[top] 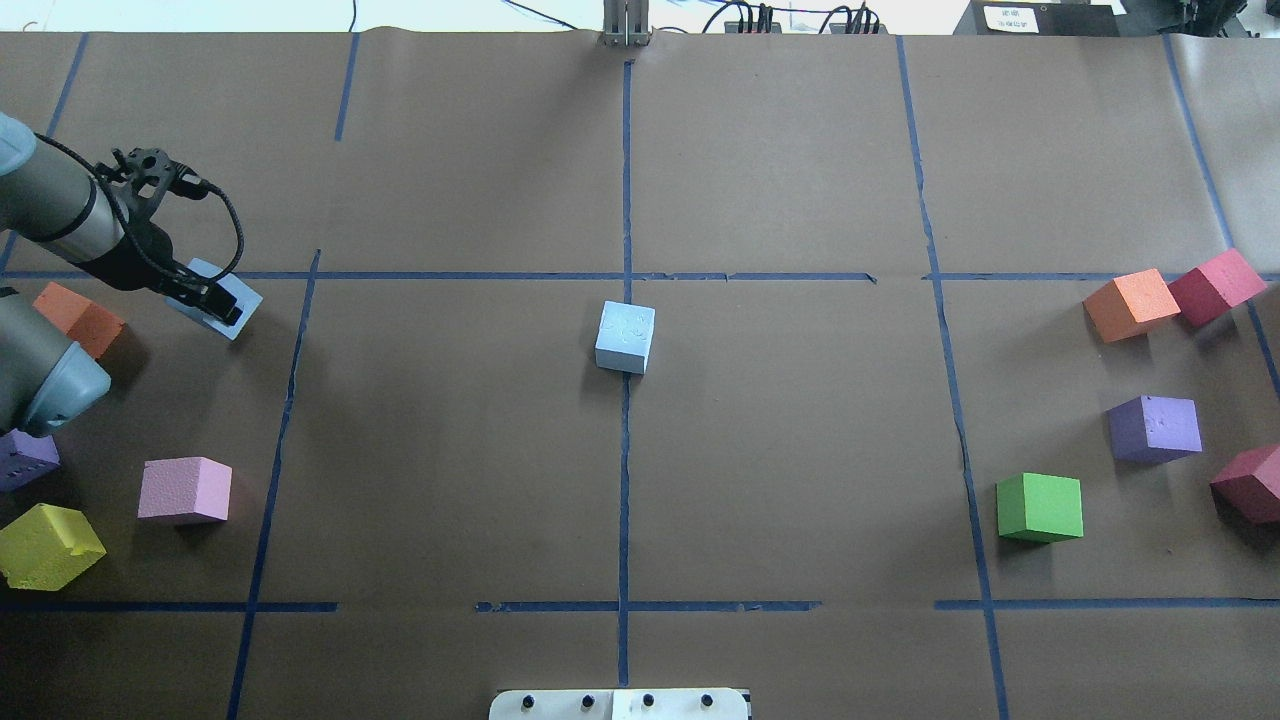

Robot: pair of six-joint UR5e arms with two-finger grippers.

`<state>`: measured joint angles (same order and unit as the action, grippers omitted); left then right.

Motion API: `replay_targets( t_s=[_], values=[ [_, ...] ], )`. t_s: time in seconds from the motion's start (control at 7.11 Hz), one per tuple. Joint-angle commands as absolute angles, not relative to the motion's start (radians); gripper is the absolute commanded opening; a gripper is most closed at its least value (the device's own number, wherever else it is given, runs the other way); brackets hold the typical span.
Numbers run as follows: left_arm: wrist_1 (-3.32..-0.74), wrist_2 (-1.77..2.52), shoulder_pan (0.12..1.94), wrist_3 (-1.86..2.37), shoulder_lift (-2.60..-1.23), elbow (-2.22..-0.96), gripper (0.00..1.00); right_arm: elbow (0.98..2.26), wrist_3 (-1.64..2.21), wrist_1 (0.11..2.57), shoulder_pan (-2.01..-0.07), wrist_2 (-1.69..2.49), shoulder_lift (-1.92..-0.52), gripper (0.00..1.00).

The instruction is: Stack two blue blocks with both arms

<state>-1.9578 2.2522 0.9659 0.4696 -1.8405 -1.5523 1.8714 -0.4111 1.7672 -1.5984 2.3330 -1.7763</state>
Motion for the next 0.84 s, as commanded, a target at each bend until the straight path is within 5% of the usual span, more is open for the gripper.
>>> replay_targets(
  t_s=[0.0, 0.7],
  values=[
    [-1.687, 2.244, 0.928, 0.628, -2.056, -1.617, 0.25, 1.871, -0.411, 1.767, -1.598, 2.338, -1.776, 1.0],
    [-1.647, 2.022, 0.642, 1.02, -2.552, -1.307, 0.26, 1.871, -0.411, 1.767, -1.598, 2.341, -1.776, 1.0]
  ],
)
